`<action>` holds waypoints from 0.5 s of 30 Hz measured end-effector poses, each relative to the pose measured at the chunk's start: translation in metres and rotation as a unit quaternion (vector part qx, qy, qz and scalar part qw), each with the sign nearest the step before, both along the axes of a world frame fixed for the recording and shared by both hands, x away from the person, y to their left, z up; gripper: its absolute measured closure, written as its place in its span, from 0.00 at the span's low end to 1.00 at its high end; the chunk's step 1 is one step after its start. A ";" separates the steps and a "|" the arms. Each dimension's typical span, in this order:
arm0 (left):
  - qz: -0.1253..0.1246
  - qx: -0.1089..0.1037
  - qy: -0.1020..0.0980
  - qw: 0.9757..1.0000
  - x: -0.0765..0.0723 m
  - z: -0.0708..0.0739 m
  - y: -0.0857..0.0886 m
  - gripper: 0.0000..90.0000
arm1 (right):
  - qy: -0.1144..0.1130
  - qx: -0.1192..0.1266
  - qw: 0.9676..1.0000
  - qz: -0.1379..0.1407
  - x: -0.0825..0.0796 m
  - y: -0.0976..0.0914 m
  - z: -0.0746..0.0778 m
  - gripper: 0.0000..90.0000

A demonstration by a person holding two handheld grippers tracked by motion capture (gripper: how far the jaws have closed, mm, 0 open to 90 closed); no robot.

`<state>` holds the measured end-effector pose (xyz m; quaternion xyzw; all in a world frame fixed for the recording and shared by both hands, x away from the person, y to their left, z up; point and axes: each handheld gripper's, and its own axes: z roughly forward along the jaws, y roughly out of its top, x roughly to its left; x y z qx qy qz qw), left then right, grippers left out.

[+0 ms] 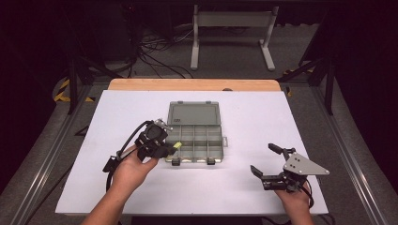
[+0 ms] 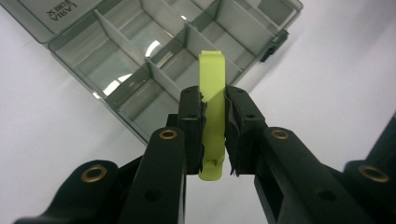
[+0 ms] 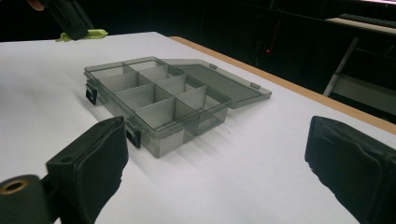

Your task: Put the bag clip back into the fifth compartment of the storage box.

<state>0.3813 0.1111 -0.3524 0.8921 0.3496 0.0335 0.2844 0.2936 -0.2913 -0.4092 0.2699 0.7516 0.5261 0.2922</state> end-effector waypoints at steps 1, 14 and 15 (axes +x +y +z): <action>0.003 -0.002 0.000 1.000 0.003 -0.001 0.001 0.87 | 0.000 0.000 1.000 0.000 0.000 0.000 0.000 0.07; 0.038 -0.015 0.010 0.999 0.026 -0.015 0.005 0.87 | 0.002 0.000 1.000 0.001 0.001 0.001 -0.001 0.07; 0.038 -0.017 0.008 0.999 0.027 -0.016 0.005 0.87 | 0.004 0.001 1.000 0.000 0.000 0.001 -0.001 0.07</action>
